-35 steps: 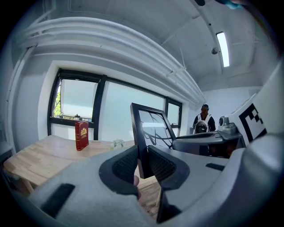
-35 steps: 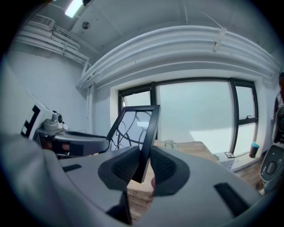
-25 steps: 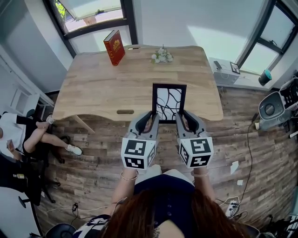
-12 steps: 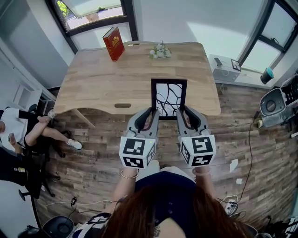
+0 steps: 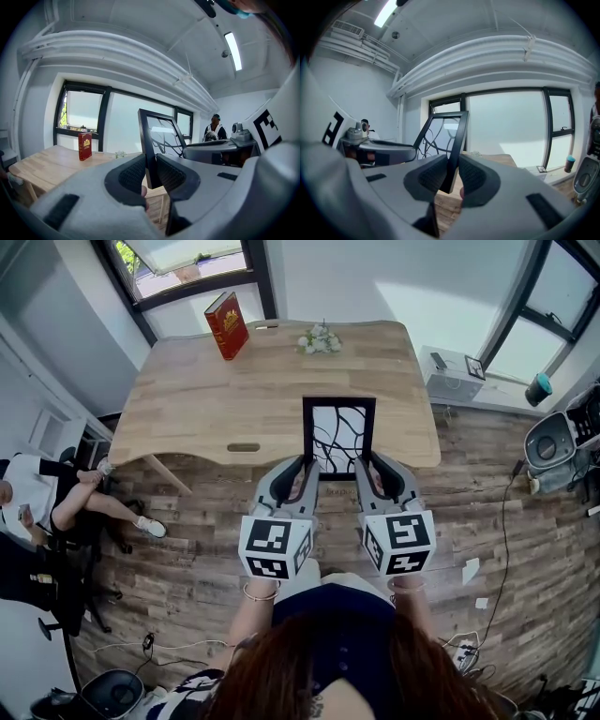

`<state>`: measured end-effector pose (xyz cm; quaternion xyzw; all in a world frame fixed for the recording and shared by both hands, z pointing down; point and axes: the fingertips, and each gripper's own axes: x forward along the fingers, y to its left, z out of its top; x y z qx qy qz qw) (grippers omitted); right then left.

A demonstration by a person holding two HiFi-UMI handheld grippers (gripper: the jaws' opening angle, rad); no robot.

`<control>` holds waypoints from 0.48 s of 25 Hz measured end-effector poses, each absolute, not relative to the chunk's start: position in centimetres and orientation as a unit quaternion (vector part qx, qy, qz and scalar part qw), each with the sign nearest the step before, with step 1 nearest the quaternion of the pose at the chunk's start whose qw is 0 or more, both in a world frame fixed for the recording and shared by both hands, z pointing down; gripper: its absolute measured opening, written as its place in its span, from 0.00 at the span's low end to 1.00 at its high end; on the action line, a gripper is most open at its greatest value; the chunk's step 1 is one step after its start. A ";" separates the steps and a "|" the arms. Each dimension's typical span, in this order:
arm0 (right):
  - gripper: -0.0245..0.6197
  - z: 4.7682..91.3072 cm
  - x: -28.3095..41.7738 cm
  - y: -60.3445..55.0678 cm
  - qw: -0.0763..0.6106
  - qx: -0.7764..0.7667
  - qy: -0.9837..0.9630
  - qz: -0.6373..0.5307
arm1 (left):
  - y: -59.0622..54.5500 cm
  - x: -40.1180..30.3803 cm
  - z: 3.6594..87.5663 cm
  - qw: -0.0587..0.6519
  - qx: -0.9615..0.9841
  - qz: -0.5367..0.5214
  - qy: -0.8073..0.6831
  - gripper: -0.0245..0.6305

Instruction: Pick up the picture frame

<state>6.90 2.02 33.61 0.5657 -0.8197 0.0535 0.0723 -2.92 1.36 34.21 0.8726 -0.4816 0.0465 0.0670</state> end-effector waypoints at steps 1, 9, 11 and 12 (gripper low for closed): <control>0.17 33.6 6.9 2.1 0.072 0.566 -0.820 0.053 | 1.4 -2.9 34.2 0.067 0.872 0.047 -0.482 0.17; 0.17 33.4 7.2 1.9 0.068 0.568 -0.819 0.054 | 1.2 -2.6 34.0 0.065 0.874 0.048 -0.479 0.17; 0.17 33.5 7.0 1.9 0.069 0.568 -0.818 0.055 | 1.1 -2.8 34.1 0.066 0.875 0.049 -0.478 0.17; 0.17 33.6 7.0 1.9 0.070 0.568 -0.818 0.055 | 1.2 -2.8 34.2 0.067 0.875 0.049 -0.478 0.17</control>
